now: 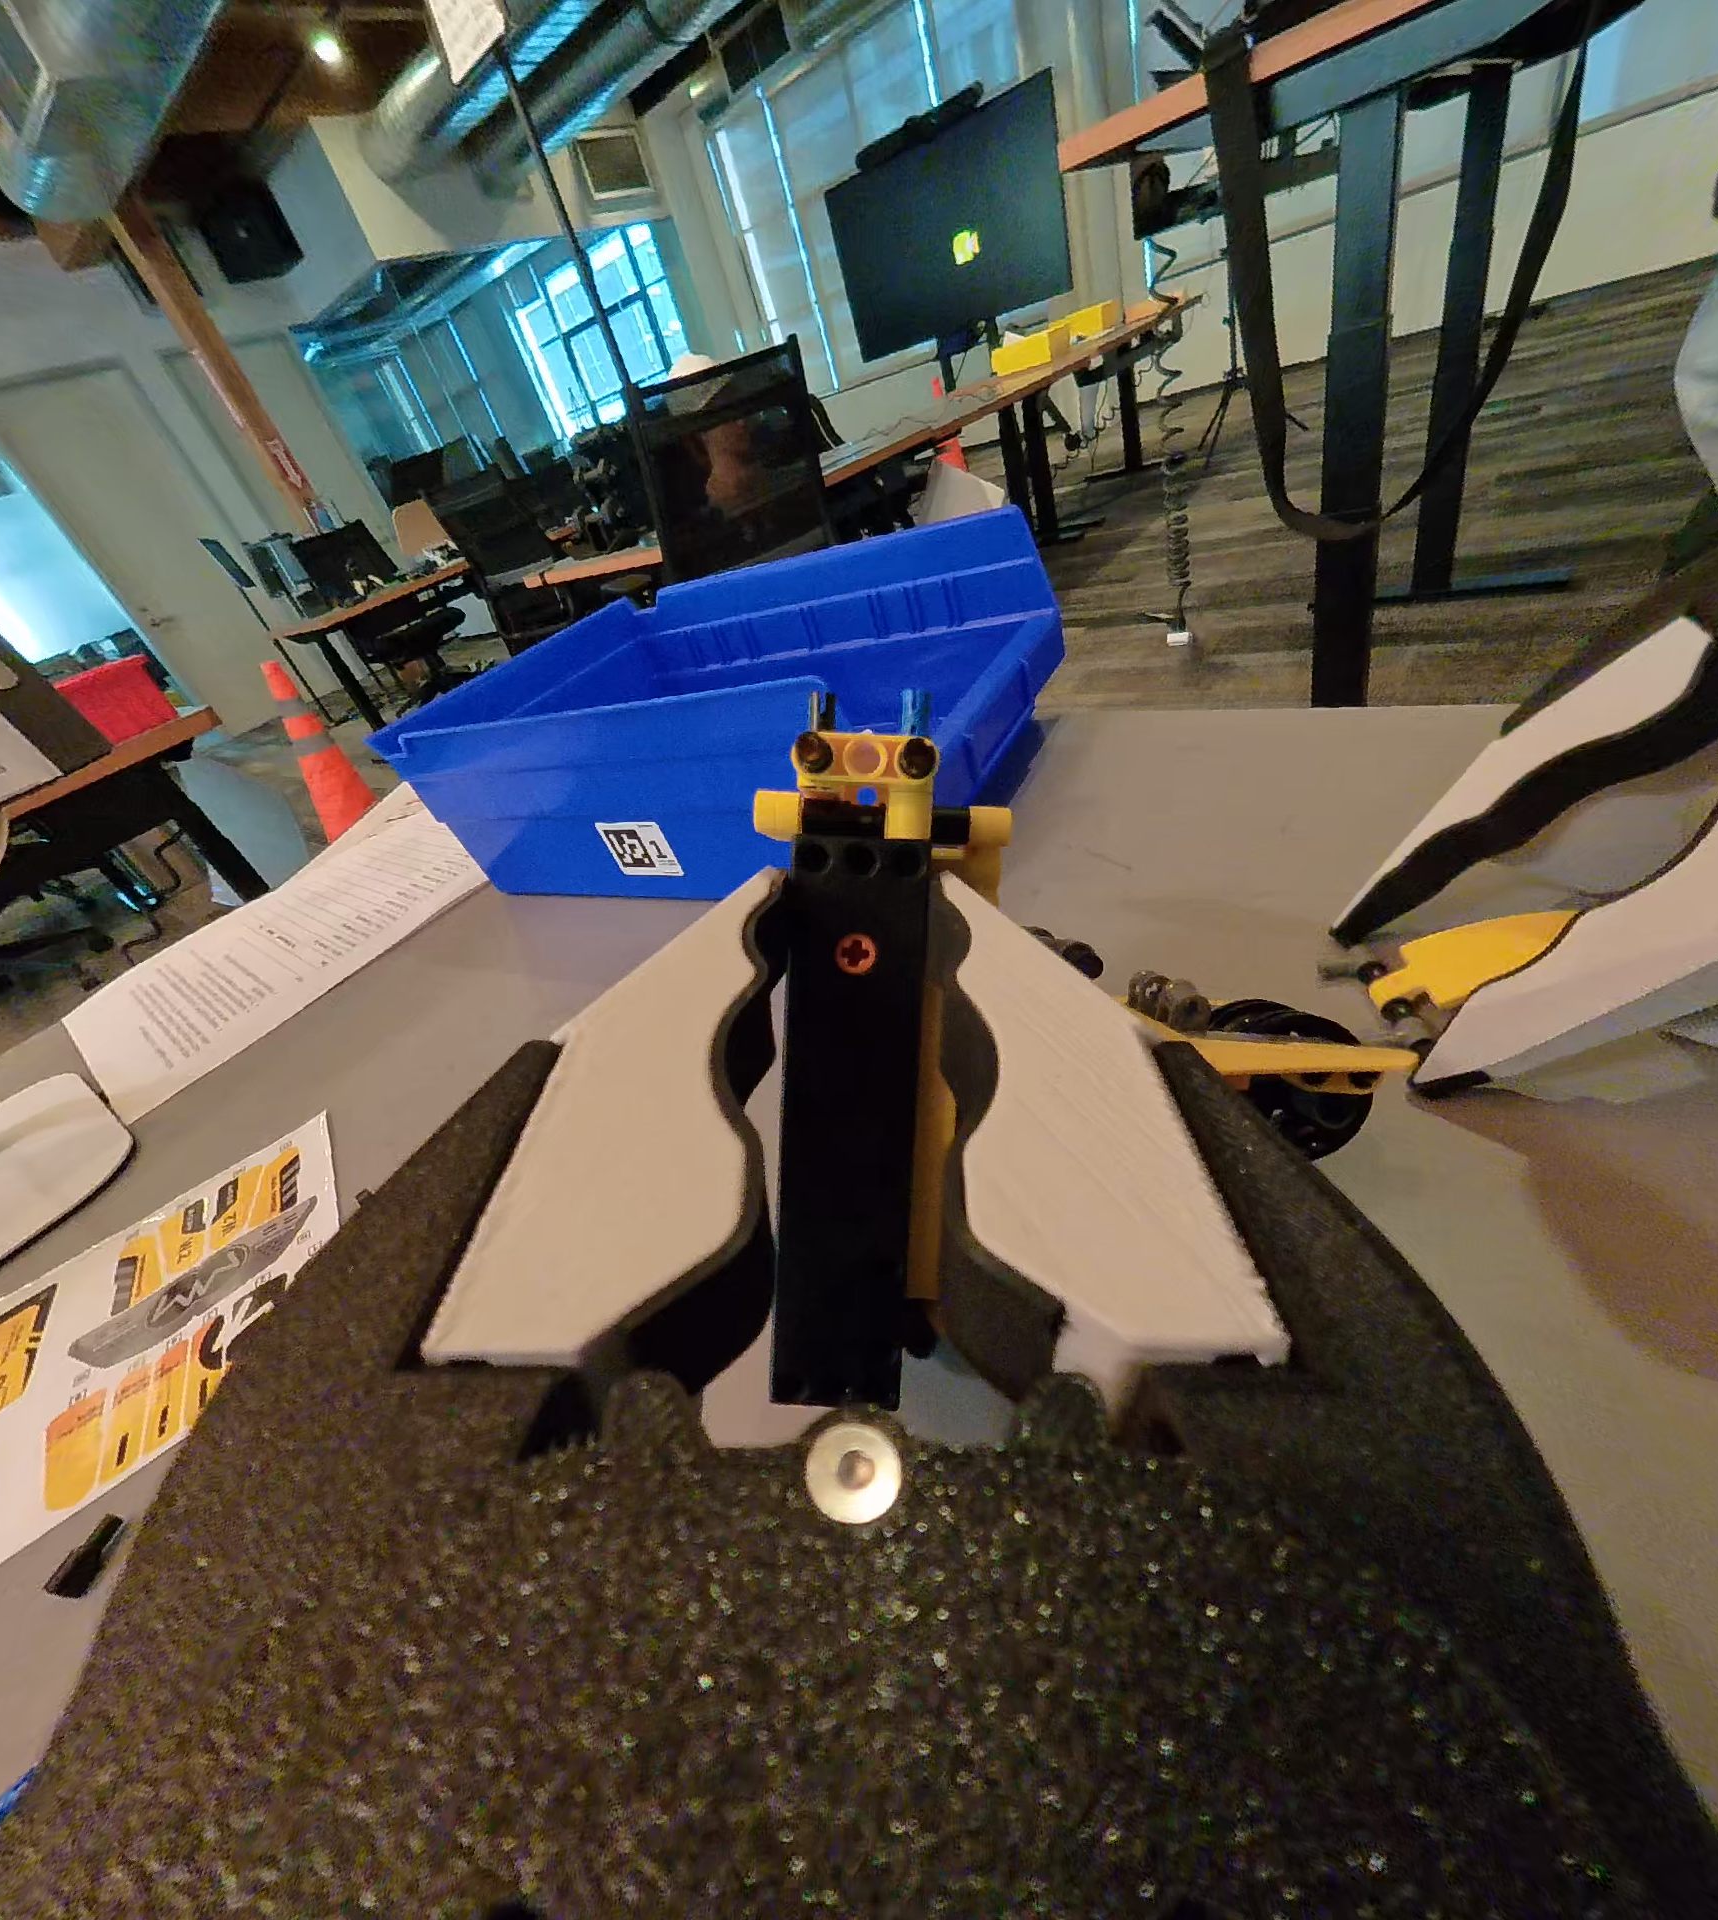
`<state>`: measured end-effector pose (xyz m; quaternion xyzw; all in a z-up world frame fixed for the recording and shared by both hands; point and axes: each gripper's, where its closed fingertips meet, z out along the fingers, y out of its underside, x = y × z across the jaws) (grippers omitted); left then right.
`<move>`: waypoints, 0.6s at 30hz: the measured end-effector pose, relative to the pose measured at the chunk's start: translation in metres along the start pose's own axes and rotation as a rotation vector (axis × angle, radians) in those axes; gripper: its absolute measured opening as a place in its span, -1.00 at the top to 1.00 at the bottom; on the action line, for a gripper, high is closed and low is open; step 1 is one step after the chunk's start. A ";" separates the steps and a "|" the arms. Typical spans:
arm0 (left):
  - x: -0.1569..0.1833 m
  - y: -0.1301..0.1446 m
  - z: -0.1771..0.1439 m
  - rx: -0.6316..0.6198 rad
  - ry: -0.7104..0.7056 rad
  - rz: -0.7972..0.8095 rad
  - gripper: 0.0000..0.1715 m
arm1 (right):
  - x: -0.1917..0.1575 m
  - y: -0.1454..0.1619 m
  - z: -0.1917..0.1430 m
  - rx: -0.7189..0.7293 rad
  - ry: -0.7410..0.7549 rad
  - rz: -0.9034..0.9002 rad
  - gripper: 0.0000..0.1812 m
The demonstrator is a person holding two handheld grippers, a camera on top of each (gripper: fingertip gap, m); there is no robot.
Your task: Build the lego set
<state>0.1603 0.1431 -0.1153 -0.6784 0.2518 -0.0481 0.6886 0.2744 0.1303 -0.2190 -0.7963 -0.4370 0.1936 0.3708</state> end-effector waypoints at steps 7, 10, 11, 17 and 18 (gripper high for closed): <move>0.000 0.000 0.000 0.001 0.002 0.002 0.71 | -0.001 0.000 0.000 0.020 -0.024 -0.025 0.38; -0.002 0.000 0.000 0.001 0.003 -0.007 0.71 | -0.001 -0.001 0.000 0.020 -0.026 -0.048 0.39; -0.002 0.000 0.000 0.001 0.003 -0.011 0.71 | 0.000 -0.002 0.001 0.024 -0.021 -0.047 0.39; -0.005 0.000 0.000 0.000 0.015 -0.045 0.71 | -0.010 -0.056 -0.018 0.273 -0.075 0.067 0.40; -0.006 0.000 0.001 0.000 0.017 -0.054 0.71 | -0.014 -0.071 -0.024 0.331 -0.110 0.102 0.40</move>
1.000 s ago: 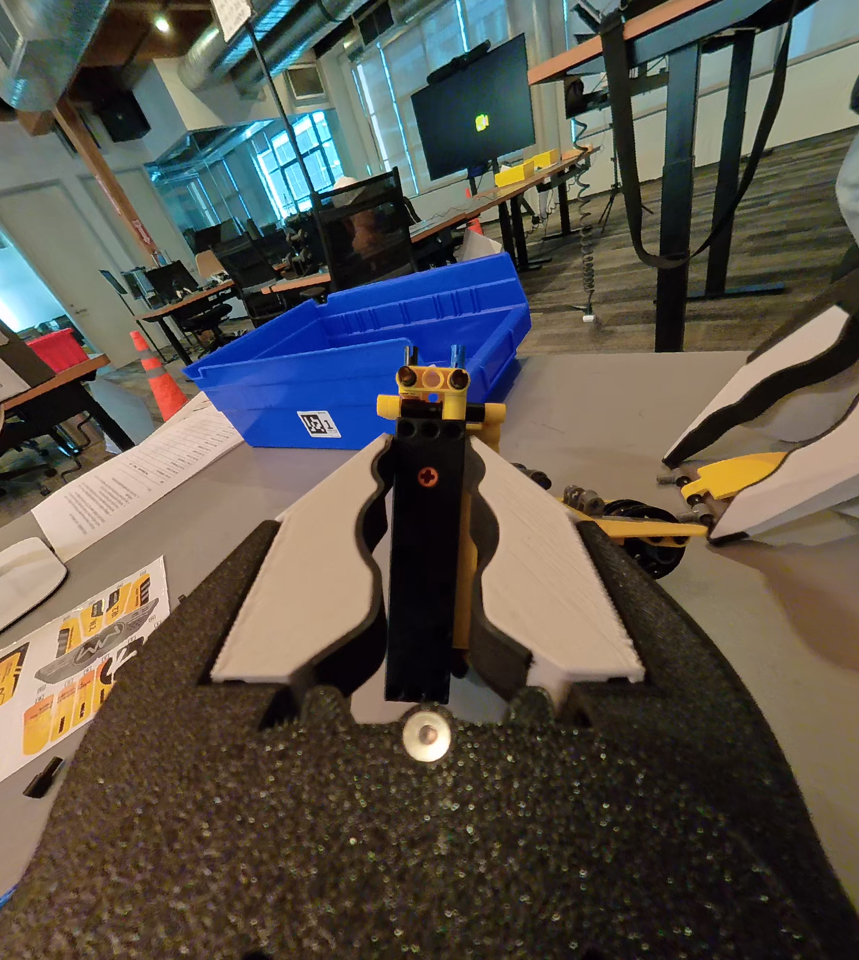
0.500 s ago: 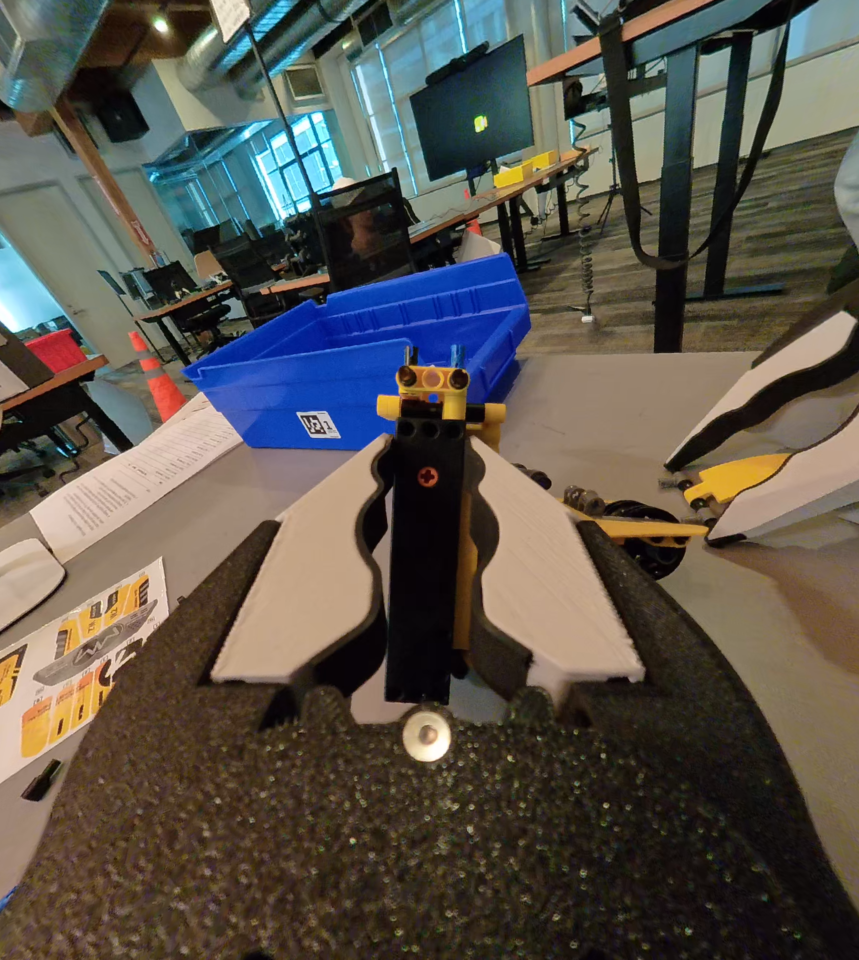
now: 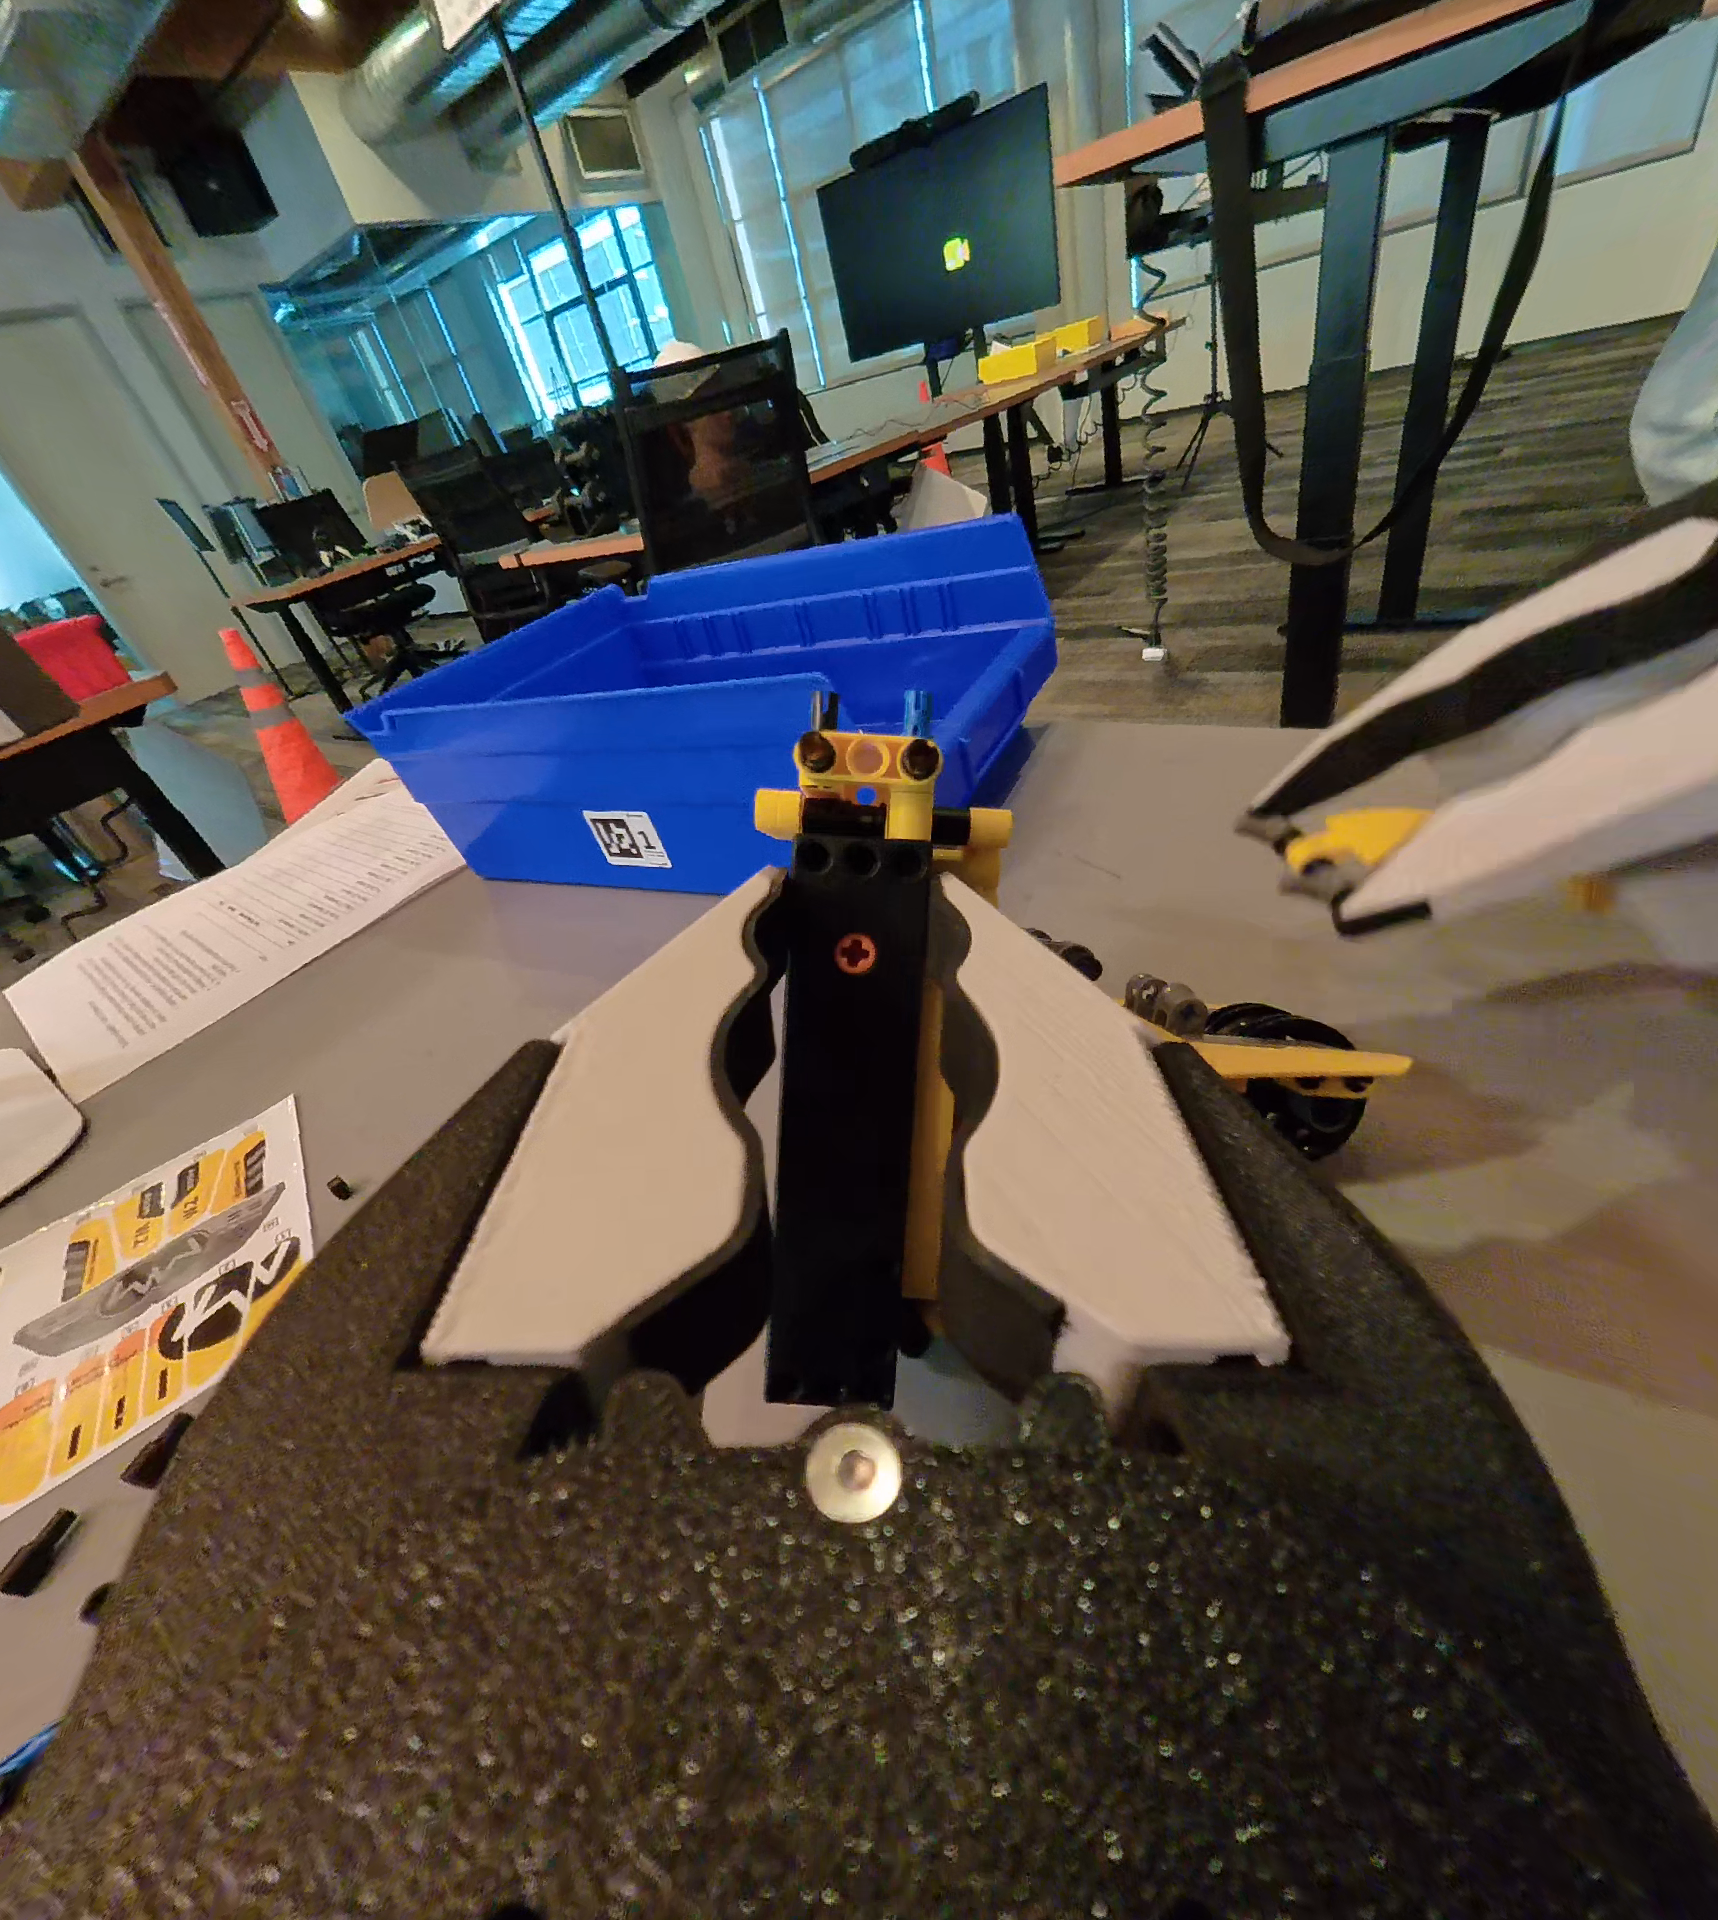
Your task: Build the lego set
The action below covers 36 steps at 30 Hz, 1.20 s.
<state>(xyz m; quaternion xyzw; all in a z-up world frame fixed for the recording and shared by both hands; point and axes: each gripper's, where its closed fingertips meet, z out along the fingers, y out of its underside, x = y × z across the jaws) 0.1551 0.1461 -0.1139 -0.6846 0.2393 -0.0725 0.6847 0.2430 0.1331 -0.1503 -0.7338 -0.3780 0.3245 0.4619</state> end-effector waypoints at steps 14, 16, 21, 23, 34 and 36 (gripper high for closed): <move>0.002 -0.001 0.000 0.003 0.027 0.008 0.71 | -0.021 -0.047 0.040 0.042 -0.217 0.248 0.40; 0.004 -0.001 0.001 0.004 0.027 0.030 0.71 | -0.021 -0.044 0.042 -0.002 -0.222 0.248 0.40; 0.006 -0.001 0.001 0.006 0.044 0.033 0.71 | -0.021 -0.046 0.041 -0.017 -0.246 0.251 0.40; 0.008 -0.001 0.001 0.006 0.043 0.057 0.71 | -0.021 -0.047 0.040 -0.021 -0.259 0.262 0.40; 0.012 -0.001 -0.001 0.010 0.043 0.096 0.71 | -0.023 -0.045 0.039 -0.011 -0.302 0.302 0.40; 0.013 -0.001 -0.001 0.011 0.069 0.082 0.71 | -0.023 -0.045 0.038 0.003 -0.320 0.323 0.40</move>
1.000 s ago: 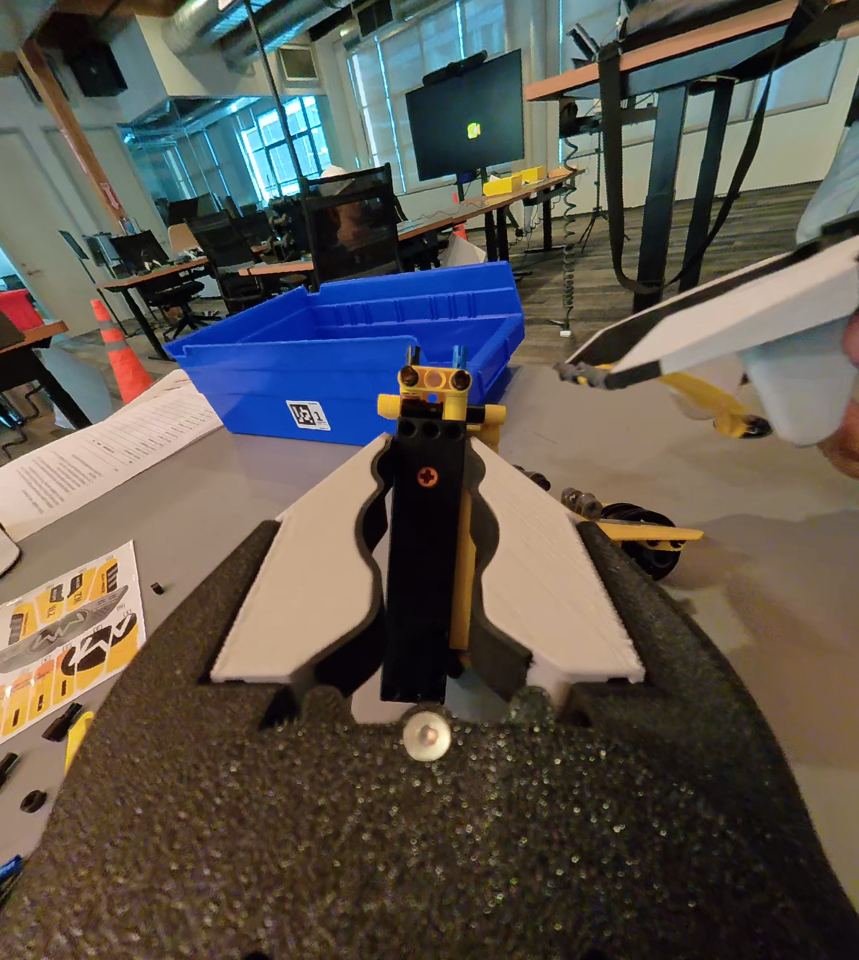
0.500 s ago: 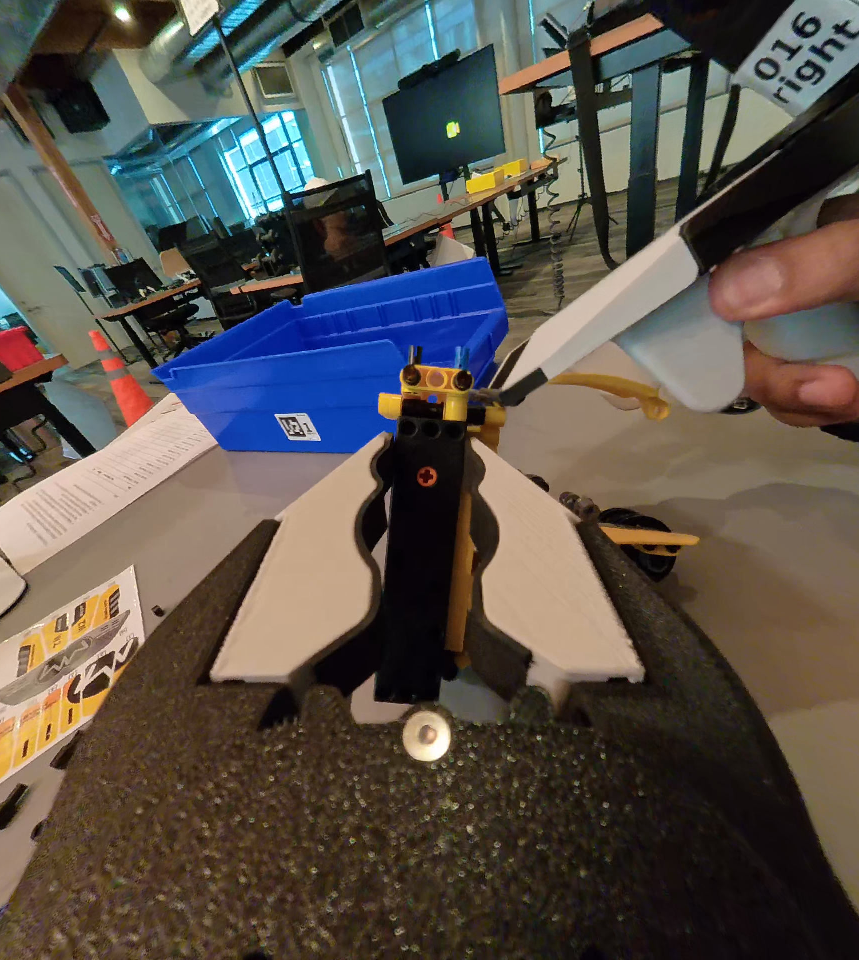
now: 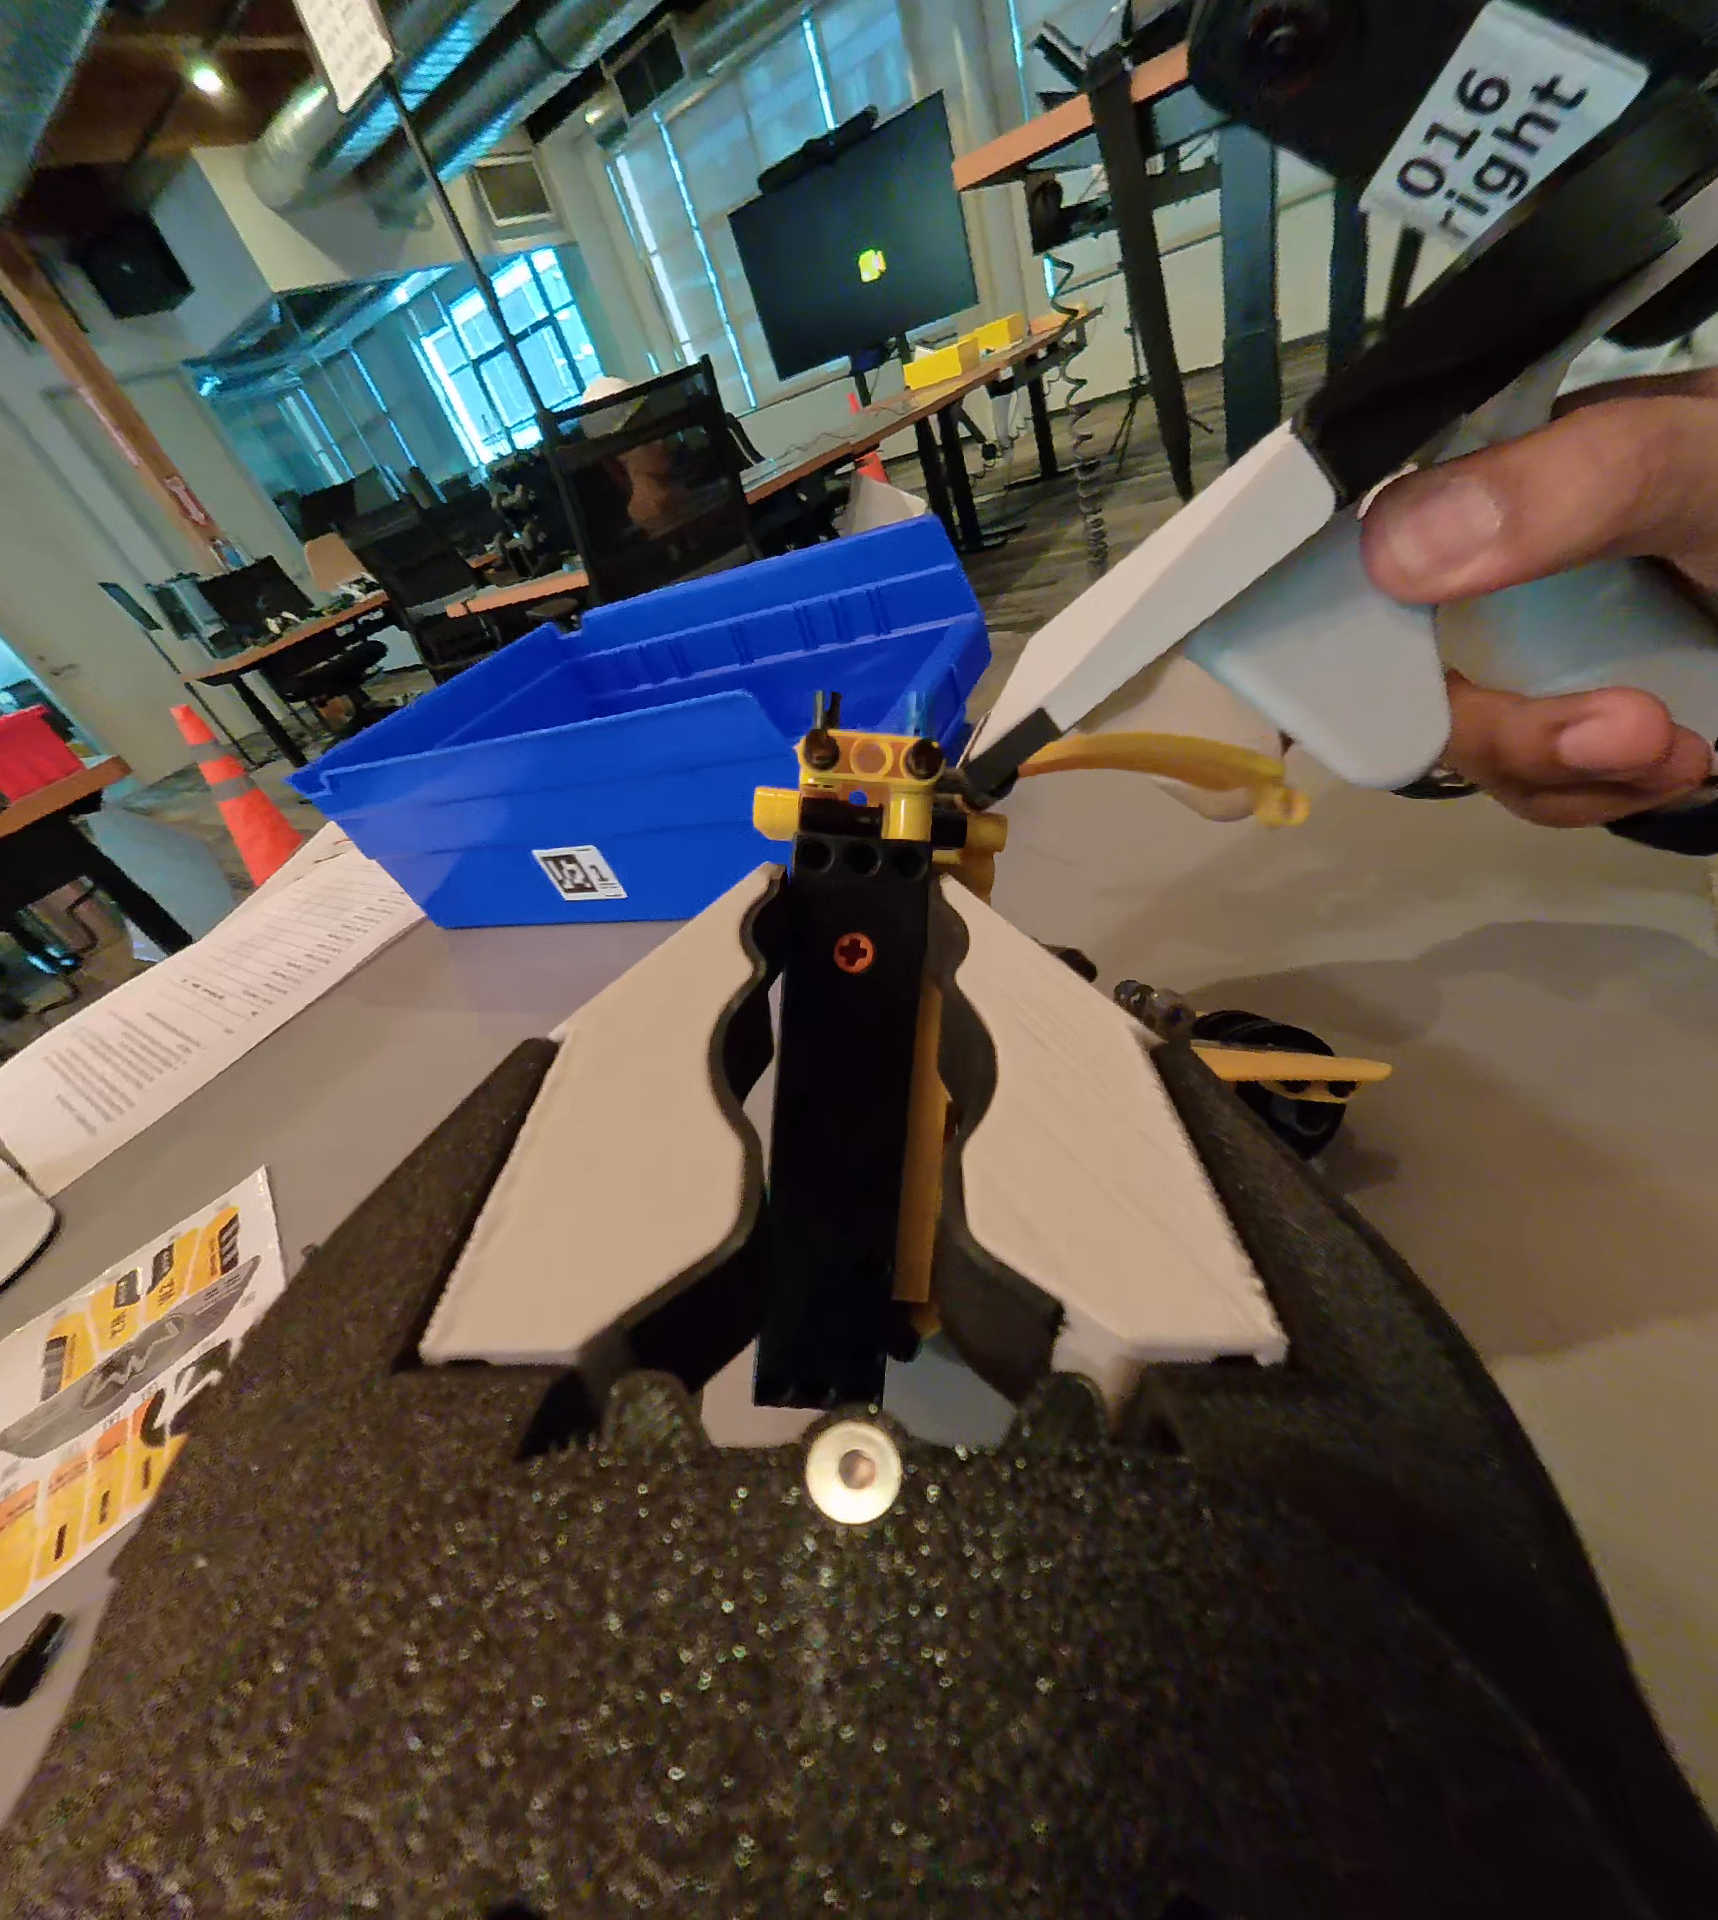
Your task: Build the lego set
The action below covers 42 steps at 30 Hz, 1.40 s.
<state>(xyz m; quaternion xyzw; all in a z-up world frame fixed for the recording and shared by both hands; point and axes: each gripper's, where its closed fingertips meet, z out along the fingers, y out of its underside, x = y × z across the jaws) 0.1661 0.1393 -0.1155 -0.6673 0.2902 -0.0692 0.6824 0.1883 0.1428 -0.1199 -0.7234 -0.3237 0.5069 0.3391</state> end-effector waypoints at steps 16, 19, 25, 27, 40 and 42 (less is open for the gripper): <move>0.015 0.002 -0.001 -0.029 0.055 0.080 0.70 | 0.003 0.010 -0.011 0.032 -0.098 0.052 0.41; 0.016 0.002 -0.002 -0.030 0.081 0.101 0.71 | 0.002 0.010 -0.012 -0.004 -0.152 0.035 0.41; 0.016 0.003 -0.003 -0.035 0.096 0.092 0.71 | 0.004 0.011 -0.009 -0.006 -0.139 -0.001 0.41; 0.016 0.003 -0.003 -0.032 0.092 0.079 0.71 | 0.004 0.011 -0.008 0.029 -0.120 -0.014 0.42; 0.017 0.004 -0.003 -0.037 0.103 0.048 0.70 | 0.008 0.009 -0.009 0.184 -0.157 0.099 0.41; 0.017 0.005 -0.003 -0.039 0.101 0.031 0.70 | 0.008 0.009 -0.008 0.196 -0.162 0.120 0.41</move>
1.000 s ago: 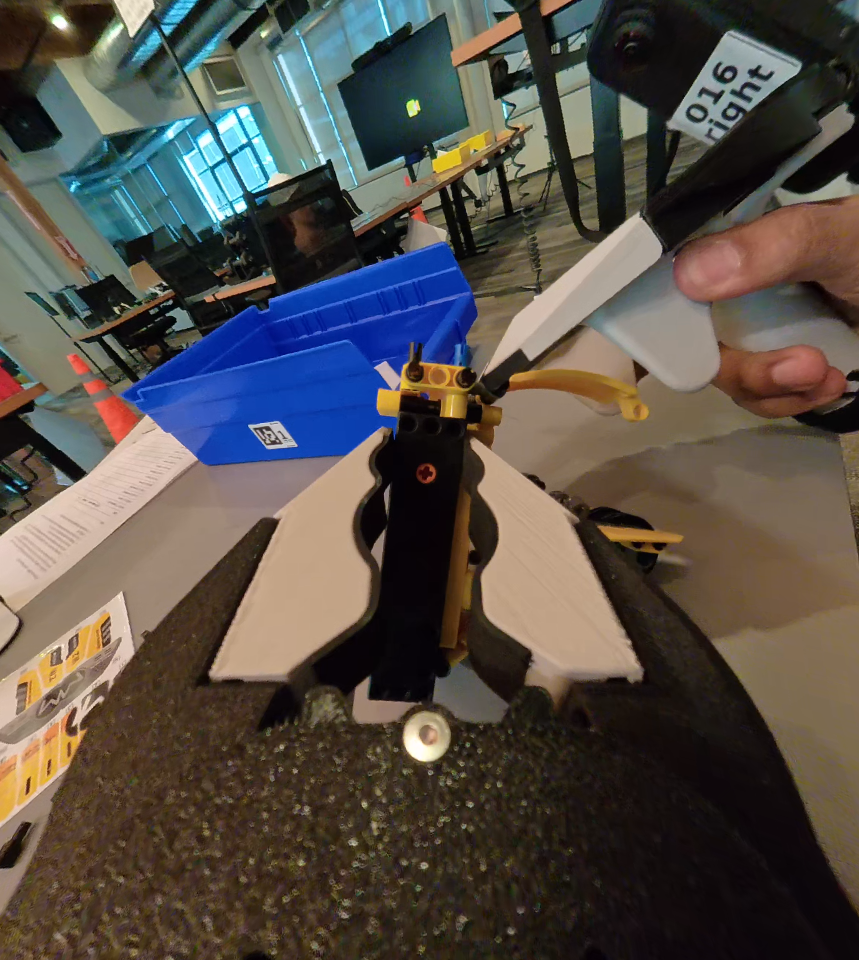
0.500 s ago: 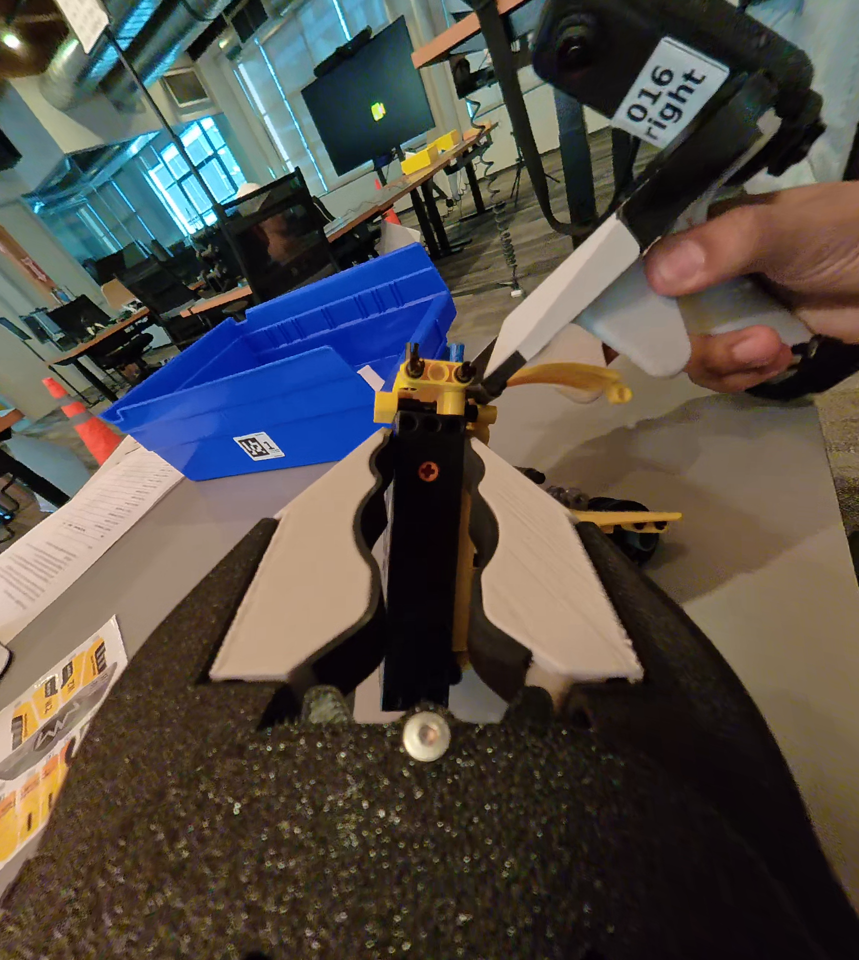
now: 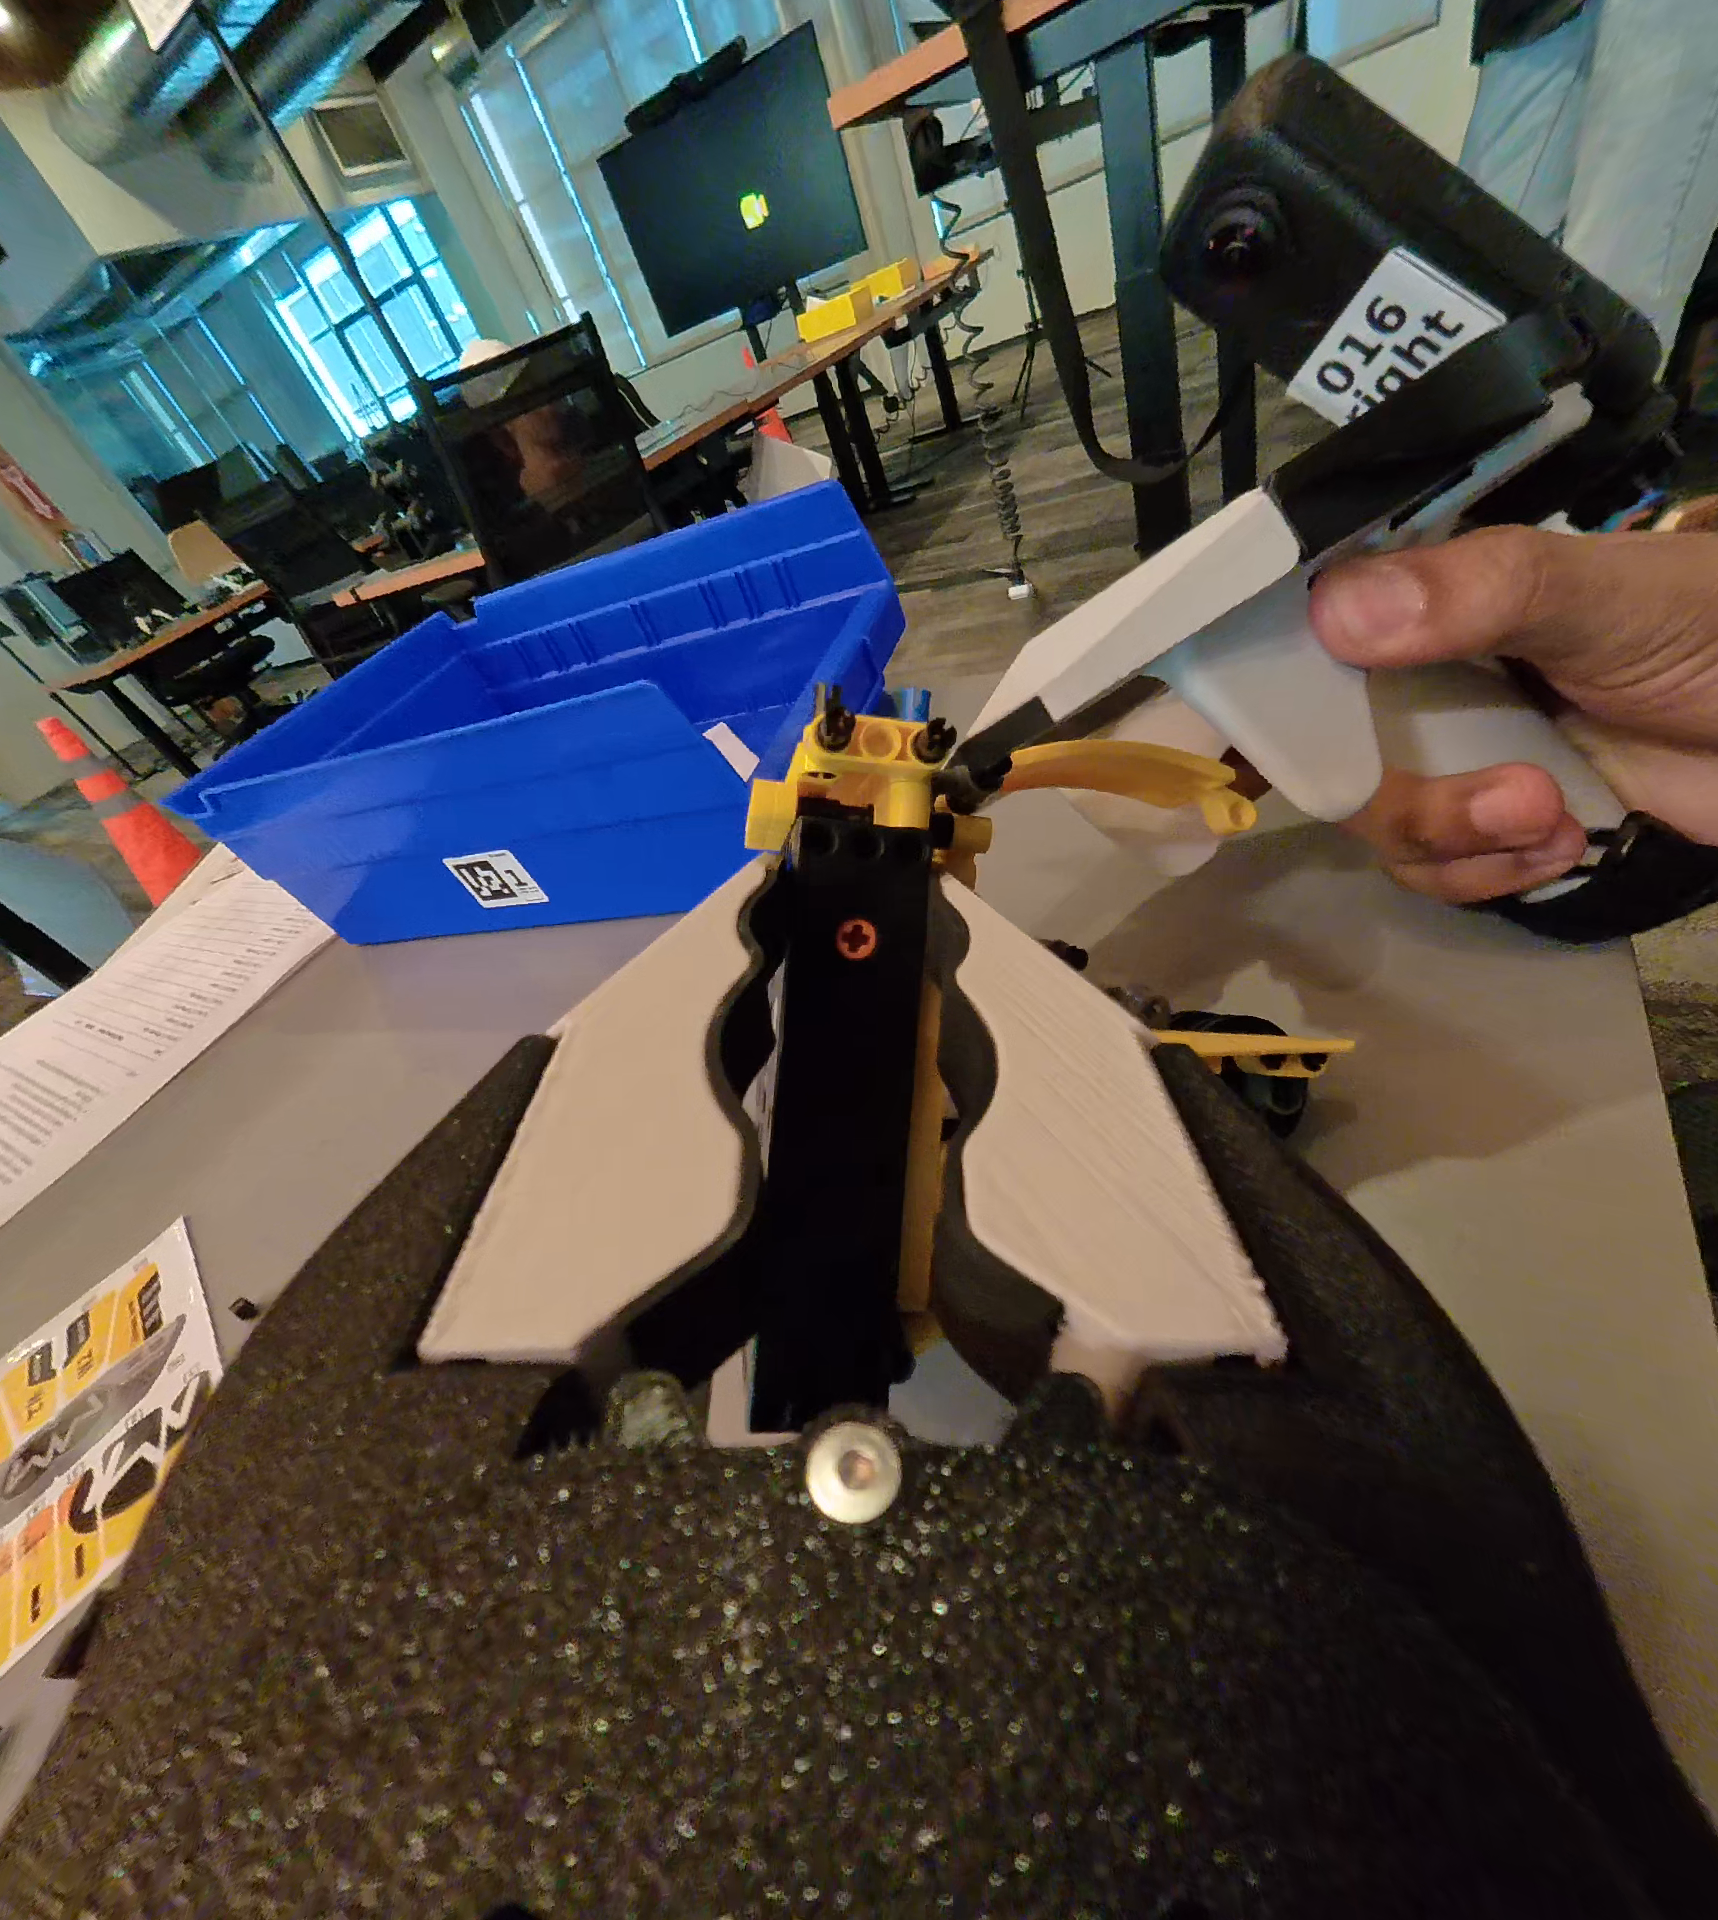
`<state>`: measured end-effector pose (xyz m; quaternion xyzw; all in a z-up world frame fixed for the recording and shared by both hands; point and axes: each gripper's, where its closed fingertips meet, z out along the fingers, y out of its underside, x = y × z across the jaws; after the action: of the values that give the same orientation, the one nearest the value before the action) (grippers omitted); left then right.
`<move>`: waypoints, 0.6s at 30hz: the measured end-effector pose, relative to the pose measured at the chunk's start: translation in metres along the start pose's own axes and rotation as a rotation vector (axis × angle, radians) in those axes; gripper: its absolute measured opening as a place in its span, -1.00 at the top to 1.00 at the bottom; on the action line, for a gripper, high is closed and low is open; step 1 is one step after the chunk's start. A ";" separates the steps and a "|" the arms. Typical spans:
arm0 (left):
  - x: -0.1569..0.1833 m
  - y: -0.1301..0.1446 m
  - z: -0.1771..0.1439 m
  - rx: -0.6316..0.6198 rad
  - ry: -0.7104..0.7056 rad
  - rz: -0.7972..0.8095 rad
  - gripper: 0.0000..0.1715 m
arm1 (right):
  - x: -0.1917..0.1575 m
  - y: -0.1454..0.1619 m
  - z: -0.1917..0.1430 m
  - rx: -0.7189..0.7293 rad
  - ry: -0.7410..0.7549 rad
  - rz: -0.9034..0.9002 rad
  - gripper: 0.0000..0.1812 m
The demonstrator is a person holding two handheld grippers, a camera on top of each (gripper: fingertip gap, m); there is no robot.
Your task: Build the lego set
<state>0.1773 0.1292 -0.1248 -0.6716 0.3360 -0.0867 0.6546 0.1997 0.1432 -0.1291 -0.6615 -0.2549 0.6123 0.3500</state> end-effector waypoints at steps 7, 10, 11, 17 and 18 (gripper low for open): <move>0.000 0.002 0.000 -0.011 0.012 -0.024 0.70 | 0.003 -0.002 -0.001 0.019 0.002 0.039 0.41; 0.004 0.004 0.000 -0.020 0.034 -0.039 0.70 | 0.007 -0.004 -0.001 0.032 0.017 0.056 0.44; 0.009 0.004 0.000 -0.025 0.045 -0.027 0.70 | 0.007 -0.004 -0.001 0.037 0.021 0.052 0.45; 0.011 0.003 0.002 -0.042 -0.012 -0.009 0.71 | 0.009 -0.005 -0.003 0.033 0.012 0.079 0.45; 0.011 0.003 0.002 -0.042 -0.011 -0.003 0.71 | 0.009 -0.005 -0.004 0.032 0.012 0.078 0.45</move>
<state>0.1857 0.1244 -0.1316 -0.6860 0.3332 -0.0768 0.6422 0.2049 0.1532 -0.1311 -0.6689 -0.2168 0.6255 0.3381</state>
